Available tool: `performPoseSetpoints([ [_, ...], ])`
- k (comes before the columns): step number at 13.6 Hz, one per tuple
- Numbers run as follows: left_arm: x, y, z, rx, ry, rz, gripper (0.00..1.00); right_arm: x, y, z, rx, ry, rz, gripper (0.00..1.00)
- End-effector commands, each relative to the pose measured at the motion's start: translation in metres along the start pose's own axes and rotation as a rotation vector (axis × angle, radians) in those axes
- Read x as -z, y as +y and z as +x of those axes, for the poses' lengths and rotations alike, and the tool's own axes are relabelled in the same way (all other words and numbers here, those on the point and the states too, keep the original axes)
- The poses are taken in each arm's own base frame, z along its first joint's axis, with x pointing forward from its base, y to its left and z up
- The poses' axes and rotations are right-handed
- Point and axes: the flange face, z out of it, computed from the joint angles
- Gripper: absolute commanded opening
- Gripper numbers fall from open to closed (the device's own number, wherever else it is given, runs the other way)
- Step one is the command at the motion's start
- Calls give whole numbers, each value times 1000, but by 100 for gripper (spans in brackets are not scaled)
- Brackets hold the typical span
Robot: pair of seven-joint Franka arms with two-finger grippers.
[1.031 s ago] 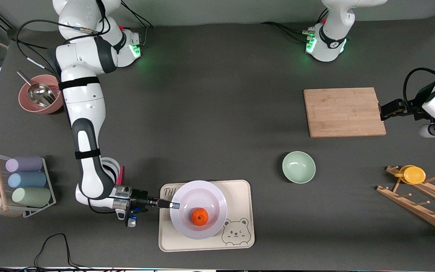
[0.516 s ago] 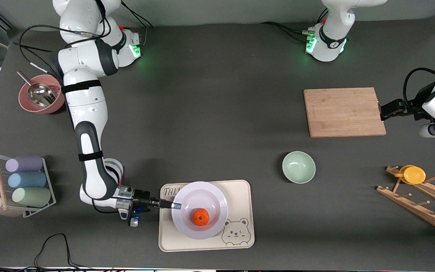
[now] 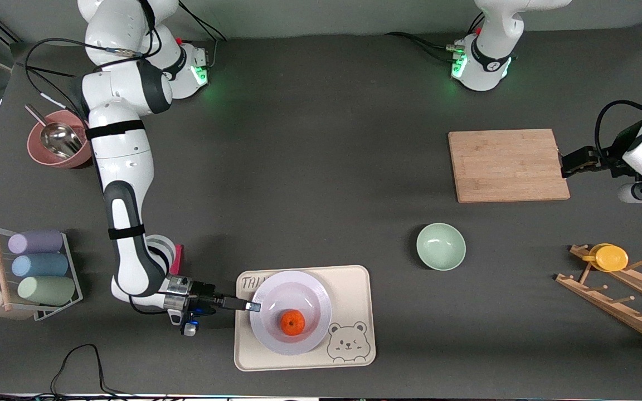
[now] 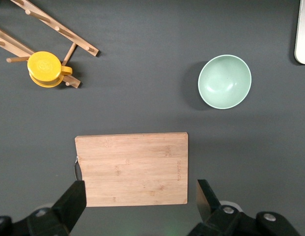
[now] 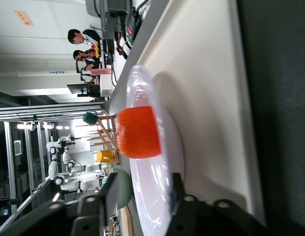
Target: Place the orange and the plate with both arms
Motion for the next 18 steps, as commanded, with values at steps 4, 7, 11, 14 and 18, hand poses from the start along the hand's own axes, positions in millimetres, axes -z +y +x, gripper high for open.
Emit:
performPoseSetpoints([
  [4, 0, 1, -3, -14, -11, 11, 100, 16, -39, 12, 40, -17, -40, 100],
  [7, 0, 2, -3, -14, -11, 11, 100, 41, -64, 18, 48, -24, -143, 100],
  [11, 0, 1, -3, -13, -11, 11, 100, 71, -93, 19, 103, -66, -312, 100],
  [14, 0, 2, -3, -14, -13, 11, 100, 86, -109, 10, 118, -87, -372, 100],
  [18, 0, 2, -3, -14, -11, 11, 100, 122, -135, -5, 178, -145, -542, 100],
])
